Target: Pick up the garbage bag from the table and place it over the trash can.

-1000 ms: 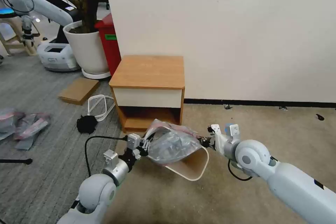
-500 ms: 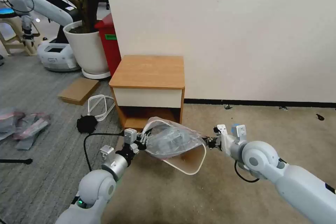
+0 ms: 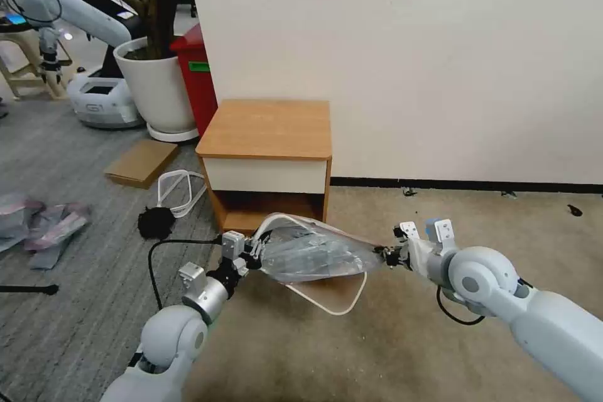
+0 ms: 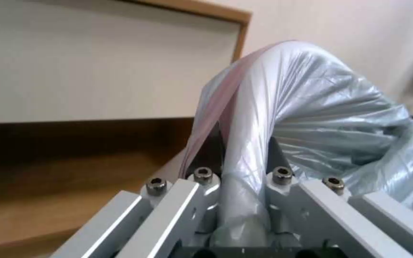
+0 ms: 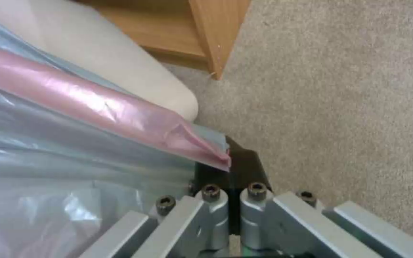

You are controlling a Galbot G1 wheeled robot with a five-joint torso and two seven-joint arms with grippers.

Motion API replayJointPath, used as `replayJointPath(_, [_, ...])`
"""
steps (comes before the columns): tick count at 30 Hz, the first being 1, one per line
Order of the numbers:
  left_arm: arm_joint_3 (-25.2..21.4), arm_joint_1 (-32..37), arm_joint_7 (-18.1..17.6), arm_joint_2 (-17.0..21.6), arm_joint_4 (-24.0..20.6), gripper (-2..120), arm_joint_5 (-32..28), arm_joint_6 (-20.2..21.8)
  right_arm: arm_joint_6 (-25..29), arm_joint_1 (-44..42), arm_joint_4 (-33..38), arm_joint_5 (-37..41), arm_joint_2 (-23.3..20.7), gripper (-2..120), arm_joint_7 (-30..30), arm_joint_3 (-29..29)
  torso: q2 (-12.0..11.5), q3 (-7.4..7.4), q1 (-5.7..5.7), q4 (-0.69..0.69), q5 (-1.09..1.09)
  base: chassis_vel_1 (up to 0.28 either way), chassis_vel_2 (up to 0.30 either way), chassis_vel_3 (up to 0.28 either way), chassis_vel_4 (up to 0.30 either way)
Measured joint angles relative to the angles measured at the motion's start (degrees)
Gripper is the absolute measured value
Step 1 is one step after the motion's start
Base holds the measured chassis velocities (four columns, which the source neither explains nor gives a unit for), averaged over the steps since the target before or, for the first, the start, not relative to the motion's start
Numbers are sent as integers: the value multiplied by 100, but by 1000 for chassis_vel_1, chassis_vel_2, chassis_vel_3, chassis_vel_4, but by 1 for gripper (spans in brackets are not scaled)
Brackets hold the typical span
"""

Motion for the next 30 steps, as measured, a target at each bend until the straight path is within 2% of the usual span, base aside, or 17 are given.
replayJointPath(3, [-19, 0, 88, -28, -10, 5, -78, -52, -5, -71, -15, -22, 0, 0, -1, 38, 0, 0, 0, 0, 1, 0, 0, 0, 0])
replayJointPath(7, [-8, -87, -291, -55, 57, 5, 20, -72, -5, -169, 29, -33, -5, 0, -3, 125, 0, 0, 0, 0, 0, 0, 0, 0, 0])
replayJointPath(13, [45, -148, -503, -110, 126, 5, 211, -99, -5, -196, 35, -40, 7, 0, -3, 149, 0, 0, 0, 0, 0, 0, 0, 0, 0])
replayJointPath(16, [156, -164, -844, -166, 189, 5, 307, -190, -6, -233, 62, -43, 22, 0, 0, 172, 0, 0, 0, 0, 0, 0, 0, 0, 0])
replayJointPath(18, [172, -166, -892, -177, 208, 5, 326, -215, -5, -236, 65, -43, 28, 0, 1, 177, 0, 0, 0, 0, 1, 0, 0, 0, 0])
replayJointPath(21, [247, -206, -1156, -239, 275, 5, 360, -299, -6, -266, 73, -43, 62, 0, 11, 182, 0, 0, 0, 1, 0, 0, 0, 0, 0])
replayJointPath(26, [346, -257, -1389, -281, 327, 5, 321, -356, -6, -357, 80, -82, 141, 0, 26, 195, 0, 0, 0, 0, 0, 0, 0, 0, 0])
replayJointPath(30, [398, -259, -1431, -299, 327, 5, 203, -358, -7, -427, 80, -104, 207, 0, 44, 218, 0, 0, 0, 0, 0, 0, 0, 0, 0])
